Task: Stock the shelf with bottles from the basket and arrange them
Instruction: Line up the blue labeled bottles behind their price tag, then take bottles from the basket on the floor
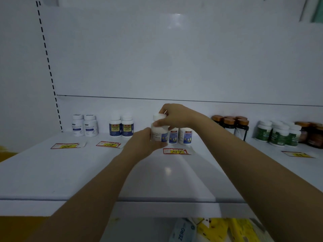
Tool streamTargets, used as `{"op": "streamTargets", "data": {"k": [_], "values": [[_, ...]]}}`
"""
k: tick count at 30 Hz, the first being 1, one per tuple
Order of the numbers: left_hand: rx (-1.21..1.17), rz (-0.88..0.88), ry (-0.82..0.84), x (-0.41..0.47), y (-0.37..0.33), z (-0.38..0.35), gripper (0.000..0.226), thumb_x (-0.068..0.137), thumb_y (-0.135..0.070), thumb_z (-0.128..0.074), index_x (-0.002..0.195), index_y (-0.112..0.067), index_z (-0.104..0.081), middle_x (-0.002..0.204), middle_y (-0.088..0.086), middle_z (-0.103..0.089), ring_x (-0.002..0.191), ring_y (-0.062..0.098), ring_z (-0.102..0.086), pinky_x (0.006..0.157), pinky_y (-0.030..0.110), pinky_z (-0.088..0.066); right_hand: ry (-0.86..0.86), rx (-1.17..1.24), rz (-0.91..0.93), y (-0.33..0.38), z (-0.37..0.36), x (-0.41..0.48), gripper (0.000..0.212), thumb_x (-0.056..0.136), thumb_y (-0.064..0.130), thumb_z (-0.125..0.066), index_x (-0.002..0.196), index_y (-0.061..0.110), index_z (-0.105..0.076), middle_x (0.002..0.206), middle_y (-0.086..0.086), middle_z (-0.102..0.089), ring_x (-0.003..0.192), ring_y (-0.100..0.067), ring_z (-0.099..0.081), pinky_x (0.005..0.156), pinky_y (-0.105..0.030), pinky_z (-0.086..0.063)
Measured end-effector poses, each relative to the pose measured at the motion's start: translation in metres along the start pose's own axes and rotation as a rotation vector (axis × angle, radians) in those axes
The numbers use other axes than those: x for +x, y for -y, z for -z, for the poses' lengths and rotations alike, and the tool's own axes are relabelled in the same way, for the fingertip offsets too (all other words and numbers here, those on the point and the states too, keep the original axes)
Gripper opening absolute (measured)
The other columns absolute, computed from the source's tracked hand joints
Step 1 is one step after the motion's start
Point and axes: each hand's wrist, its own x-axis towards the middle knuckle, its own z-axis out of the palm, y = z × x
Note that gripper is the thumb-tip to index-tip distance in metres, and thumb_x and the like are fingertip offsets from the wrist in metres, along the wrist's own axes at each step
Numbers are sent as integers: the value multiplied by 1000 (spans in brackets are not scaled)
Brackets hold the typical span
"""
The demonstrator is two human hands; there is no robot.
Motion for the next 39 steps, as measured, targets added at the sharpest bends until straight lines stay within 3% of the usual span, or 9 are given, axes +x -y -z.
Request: {"op": "streamTargets", "data": {"k": [5,9,16,22,27,32,39], "values": [[358,1,77,-4,-10,6,70,81,-61,-58,130,-13,-48,127,8,-56,106,21,-56,79,29,-44,-107,-56,-37,-3,11,-6,46,86,33,-67,120,6,-51,119,-13,-59,104,-27,-60,89,-36,-52],[649,57,122,-4,-9,3,79,78,-74,-48,127,-12,-48,127,8,-52,109,23,-53,83,34,-46,-128,-80,-76,-13,7,-10,59,86,35,-66,135,12,-43,134,-10,-49,116,-25,-51,86,-28,-42],[646,68,129,-4,-11,-1,74,82,-69,-47,129,-12,-48,126,7,-54,109,22,-54,86,34,-48,-94,-126,-65,-26,2,-18,48,89,31,-63,131,14,-48,129,-9,-53,107,-20,-49,78,-25,-39],[657,115,134,-5,2,14,64,86,-63,-49,123,-10,-51,121,9,-56,105,24,-57,89,37,-49,-85,-144,20,-4,1,-2,51,88,34,-64,132,14,-48,132,-9,-52,115,-23,-50,80,-25,-42],[644,190,53,-17,28,50,51,87,-54,-55,118,-13,-55,116,6,-59,104,24,-57,88,35,-48,-70,-166,126,46,-13,23,48,87,32,-65,130,15,-51,130,-9,-54,112,-22,-51,79,-25,-42],[668,318,7,-51,79,114,52,87,-54,-54,121,-14,-54,119,8,-58,105,26,-56,91,37,-47,-40,-128,276,128,-55,44,44,87,32,-64,126,15,-54,126,-7,-56,95,-16,-48,75,-25,-40],[718,518,-62,-121,163,218,54,90,-53,-49,123,-10,-49,123,11,-55,109,27,-53,87,35,-45,31,-56,490,268,-132,62,44,88,30,-62,127,11,-54,125,-9,-56,107,-21,-53,77,-25,-44]]}}
